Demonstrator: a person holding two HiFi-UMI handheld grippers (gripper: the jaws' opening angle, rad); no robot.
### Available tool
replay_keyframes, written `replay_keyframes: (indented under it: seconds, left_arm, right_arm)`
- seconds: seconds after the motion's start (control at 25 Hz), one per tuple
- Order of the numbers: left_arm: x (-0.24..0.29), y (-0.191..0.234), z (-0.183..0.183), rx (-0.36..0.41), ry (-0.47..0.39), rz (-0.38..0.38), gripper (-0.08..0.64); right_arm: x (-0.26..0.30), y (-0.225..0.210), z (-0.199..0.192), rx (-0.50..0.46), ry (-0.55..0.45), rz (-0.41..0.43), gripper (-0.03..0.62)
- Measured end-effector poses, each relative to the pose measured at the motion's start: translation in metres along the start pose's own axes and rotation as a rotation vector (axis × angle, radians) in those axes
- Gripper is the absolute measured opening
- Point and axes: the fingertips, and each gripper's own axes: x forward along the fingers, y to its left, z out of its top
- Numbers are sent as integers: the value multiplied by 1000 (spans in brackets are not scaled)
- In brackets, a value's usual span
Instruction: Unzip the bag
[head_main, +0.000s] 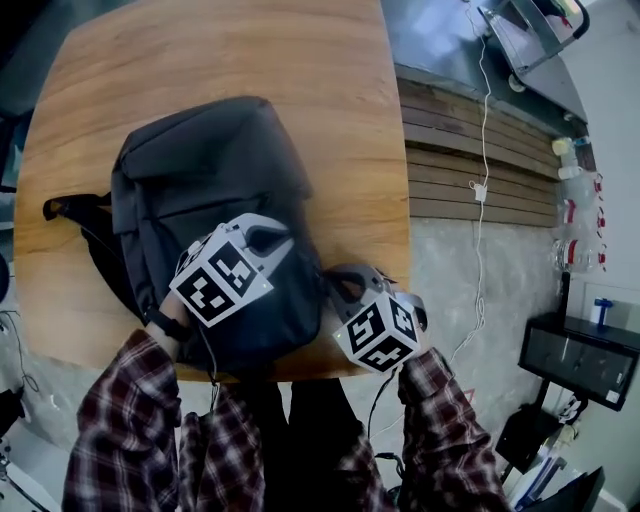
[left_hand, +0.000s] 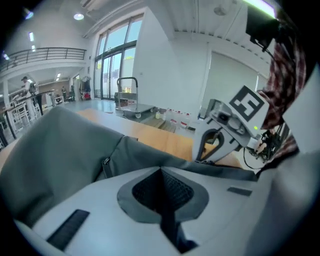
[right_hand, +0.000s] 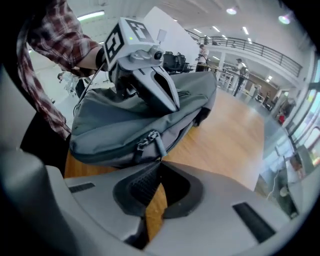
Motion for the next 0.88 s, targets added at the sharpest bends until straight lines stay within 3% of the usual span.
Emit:
replay_keyframes:
  seconds: [0.2,0.44,0.6,0.88]
  left_arm:
    - [15,18,10,-68,-13,59,9]
    - [29,45,15,-90,-24,166,9]
    - [18,55,2,-105,-11,243,9]
    - [-27,42,-54,-135,71,259,9]
  right_arm:
    - [-15,47,-28,168,-6,28,11]
    - [-23,100,-21,349,-119,28,11]
    - [-25,78,-35,421,-131,-33,12]
    - [-19,8,-39,356,-119,-136,12]
